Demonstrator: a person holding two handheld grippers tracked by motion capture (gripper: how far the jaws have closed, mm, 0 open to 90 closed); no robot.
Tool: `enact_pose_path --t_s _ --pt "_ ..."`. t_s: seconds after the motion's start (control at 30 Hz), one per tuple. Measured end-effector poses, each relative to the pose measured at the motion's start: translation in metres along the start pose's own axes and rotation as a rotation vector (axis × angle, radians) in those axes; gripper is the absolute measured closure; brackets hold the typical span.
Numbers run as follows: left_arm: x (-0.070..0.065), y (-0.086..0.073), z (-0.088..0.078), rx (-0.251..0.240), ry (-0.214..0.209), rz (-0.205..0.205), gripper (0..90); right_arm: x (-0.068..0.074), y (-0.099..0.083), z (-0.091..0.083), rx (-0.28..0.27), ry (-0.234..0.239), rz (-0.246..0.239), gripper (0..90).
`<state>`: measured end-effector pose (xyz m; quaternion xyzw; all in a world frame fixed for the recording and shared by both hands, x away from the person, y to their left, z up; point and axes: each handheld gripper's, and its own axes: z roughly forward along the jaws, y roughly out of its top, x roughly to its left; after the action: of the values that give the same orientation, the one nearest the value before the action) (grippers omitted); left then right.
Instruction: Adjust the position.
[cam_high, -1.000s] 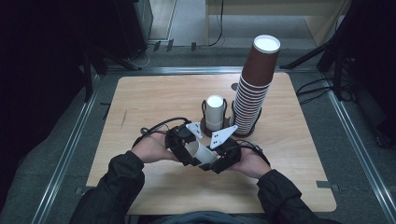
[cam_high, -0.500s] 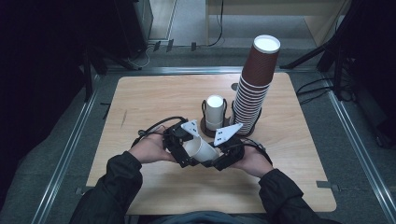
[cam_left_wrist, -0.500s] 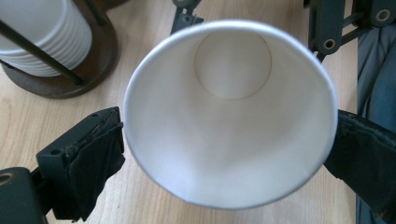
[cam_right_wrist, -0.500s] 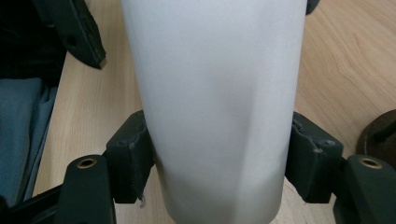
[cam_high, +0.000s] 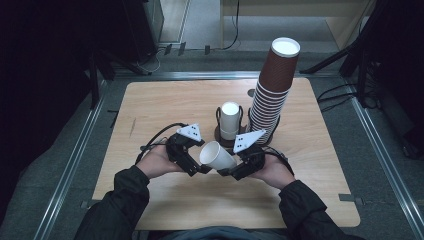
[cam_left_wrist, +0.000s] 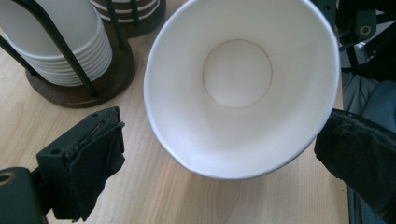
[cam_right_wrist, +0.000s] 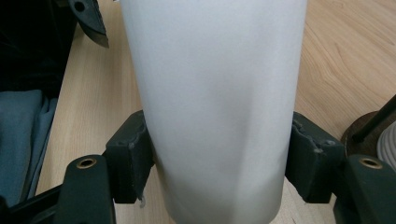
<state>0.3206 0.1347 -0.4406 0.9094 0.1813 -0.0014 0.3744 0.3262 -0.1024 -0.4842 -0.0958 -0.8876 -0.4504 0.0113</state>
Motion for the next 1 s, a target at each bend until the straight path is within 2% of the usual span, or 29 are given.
enact_pose_path --t_s 0.2,0.37,0.53,0.6,0.67,0.73,1.0 --pt "-0.003 0.004 0.004 -0.078 -0.024 -0.030 1.7 -0.001 0.000 -0.002 -0.021 -0.002 0.006 32.0" --pt "-0.005 0.007 0.009 -0.085 -0.026 -0.015 1.6 0.000 0.000 -0.003 -0.042 0.010 0.009 32.0" --pt "-0.004 0.009 0.011 -0.122 -0.037 -0.037 2.2 0.001 -0.001 -0.004 -0.064 0.027 0.029 32.0" --pt "-0.004 0.009 0.011 -0.139 -0.045 -0.037 6.7 0.001 -0.001 -0.004 -0.085 0.037 0.035 32.0" --pt "-0.005 0.010 0.011 -0.148 -0.047 -0.037 7.2 0.001 -0.001 -0.004 -0.087 0.043 0.044 32.0" --pt "-0.005 0.009 0.010 -0.157 -0.065 -0.034 14.4 0.001 -0.001 -0.004 -0.088 0.041 0.040 32.0" --pt "-0.004 0.008 0.008 -0.144 -0.062 -0.026 21.6 0.002 -0.001 -0.003 -0.083 0.044 0.035 32.7"
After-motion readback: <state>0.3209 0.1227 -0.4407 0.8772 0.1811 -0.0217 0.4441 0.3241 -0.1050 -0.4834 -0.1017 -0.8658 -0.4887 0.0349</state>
